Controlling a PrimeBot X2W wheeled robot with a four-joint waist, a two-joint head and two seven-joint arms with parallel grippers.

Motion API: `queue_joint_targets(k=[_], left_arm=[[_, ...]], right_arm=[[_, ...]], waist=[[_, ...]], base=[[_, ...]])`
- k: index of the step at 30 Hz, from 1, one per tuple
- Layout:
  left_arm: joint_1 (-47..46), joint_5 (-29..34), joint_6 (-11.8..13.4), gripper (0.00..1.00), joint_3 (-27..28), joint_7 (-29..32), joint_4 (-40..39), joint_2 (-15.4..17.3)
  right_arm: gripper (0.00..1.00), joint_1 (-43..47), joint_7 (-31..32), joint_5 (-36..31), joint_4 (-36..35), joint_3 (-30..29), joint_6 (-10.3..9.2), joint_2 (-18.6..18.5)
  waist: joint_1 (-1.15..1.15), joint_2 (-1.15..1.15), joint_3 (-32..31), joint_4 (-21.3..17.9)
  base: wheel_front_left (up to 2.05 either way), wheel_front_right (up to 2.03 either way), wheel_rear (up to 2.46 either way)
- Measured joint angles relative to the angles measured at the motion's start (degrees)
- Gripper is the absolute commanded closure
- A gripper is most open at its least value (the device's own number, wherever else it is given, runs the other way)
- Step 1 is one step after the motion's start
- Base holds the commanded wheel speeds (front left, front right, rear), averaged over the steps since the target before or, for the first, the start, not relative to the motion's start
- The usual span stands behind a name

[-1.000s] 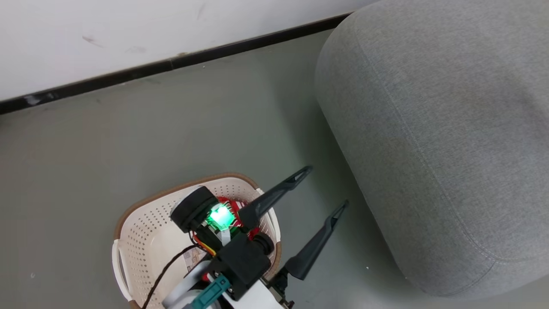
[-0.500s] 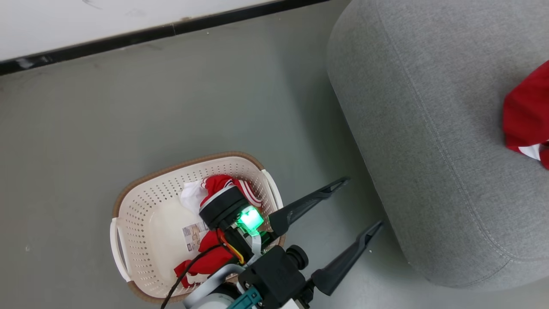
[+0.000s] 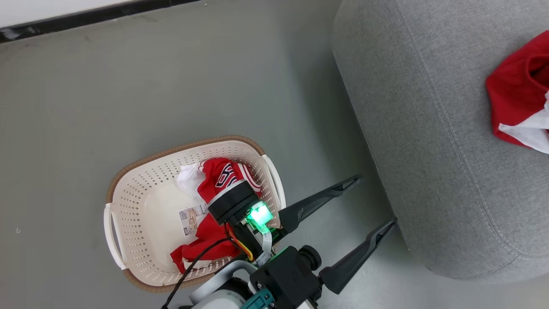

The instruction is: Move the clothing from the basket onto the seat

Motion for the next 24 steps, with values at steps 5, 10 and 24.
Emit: queue_joint_targets(k=[5,10,24], left_arm=[[-0.92,0.11,-0.02,0.0,0.02,-0.09,0.76,0.46],[-1.02,0.05,-0.03,0.0,0.32,-0.96,2.34,0.91],[-1.31,-1.31,-0.03,0.0,2.24,-3.16,7.0,2.15]], right_arm=[[1.0,0.49,0.0,0.0,1.63,0.86,0.0,1.46],[0.0,0.64,0.0,0.14,3.22,2.41,0.0,2.29],[0.0,3.8,-1.3,1.45,3.36,5.64,0.0,3.66]], waist=[[0.0,0.0,0.89,-0.3],[0.0,0.0,0.99,-0.94],[0.0,0.0,-1.33,-3.31]], base=[[0.0,0.0,0.0],[0.0,0.0,0.0],[0.0,0.0,0.0]])
